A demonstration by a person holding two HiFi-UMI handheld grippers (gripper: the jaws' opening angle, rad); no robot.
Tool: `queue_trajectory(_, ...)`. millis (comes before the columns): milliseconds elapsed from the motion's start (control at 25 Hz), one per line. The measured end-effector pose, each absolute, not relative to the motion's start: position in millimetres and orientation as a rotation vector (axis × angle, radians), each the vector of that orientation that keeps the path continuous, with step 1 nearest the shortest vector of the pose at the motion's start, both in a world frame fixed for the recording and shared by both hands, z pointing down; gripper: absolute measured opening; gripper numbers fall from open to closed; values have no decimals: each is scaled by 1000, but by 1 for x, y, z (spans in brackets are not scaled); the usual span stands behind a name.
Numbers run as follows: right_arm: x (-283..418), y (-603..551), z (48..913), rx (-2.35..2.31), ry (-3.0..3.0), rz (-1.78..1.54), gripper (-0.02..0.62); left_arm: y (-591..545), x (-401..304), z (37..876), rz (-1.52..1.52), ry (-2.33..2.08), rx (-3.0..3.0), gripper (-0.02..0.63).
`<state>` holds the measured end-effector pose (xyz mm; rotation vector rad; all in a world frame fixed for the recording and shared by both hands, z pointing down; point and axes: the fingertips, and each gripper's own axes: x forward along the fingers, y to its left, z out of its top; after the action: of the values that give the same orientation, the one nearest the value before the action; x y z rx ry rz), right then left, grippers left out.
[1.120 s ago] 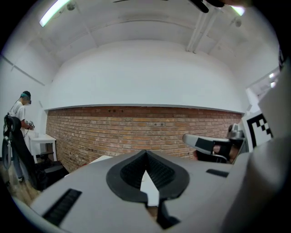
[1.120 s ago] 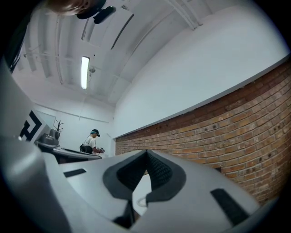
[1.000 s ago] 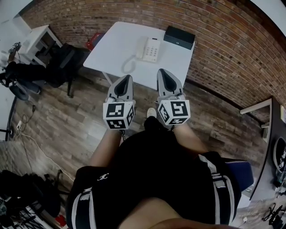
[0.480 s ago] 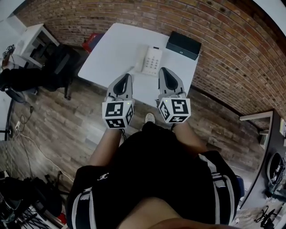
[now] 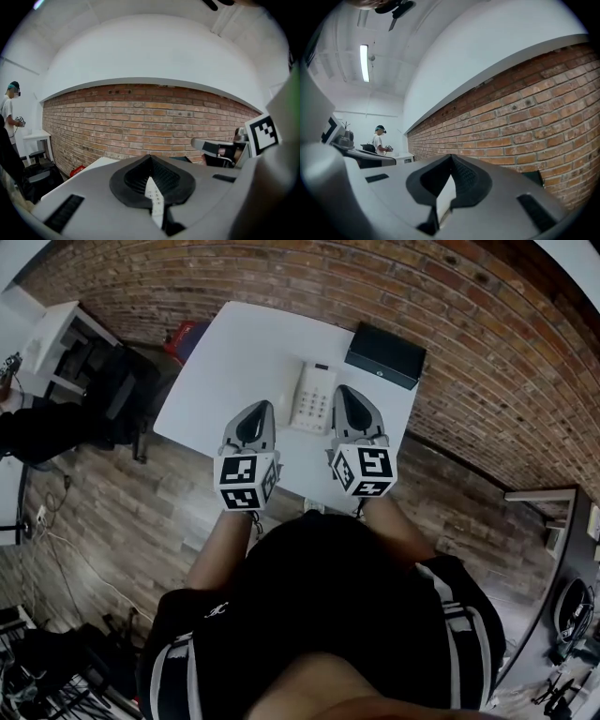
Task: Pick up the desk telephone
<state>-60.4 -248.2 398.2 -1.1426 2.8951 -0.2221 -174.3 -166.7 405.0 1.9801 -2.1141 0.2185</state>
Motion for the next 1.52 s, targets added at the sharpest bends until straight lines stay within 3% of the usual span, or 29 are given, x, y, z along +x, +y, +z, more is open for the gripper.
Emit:
queue_trajectory(920, -78, -330, 513, -1410, 2985, -541, -2, -272, -233, 525, 440, -1672, 2014, 0)
queue_trajectory(1320, -79, -339, 576, -1444, 2873, -960, 0, -294, -254, 581, 408, -1449, 1955, 2)
queue_trajectory(1480, -78, -342, 601, -1397, 2805, -1156, 87, -298, -256, 602, 365, -1343, 1917, 14)
queue_trajectory(1520, -79, -343, 607, -1388, 2794, -1192, 97, -299, -256, 606, 343, -1312, 1911, 61)
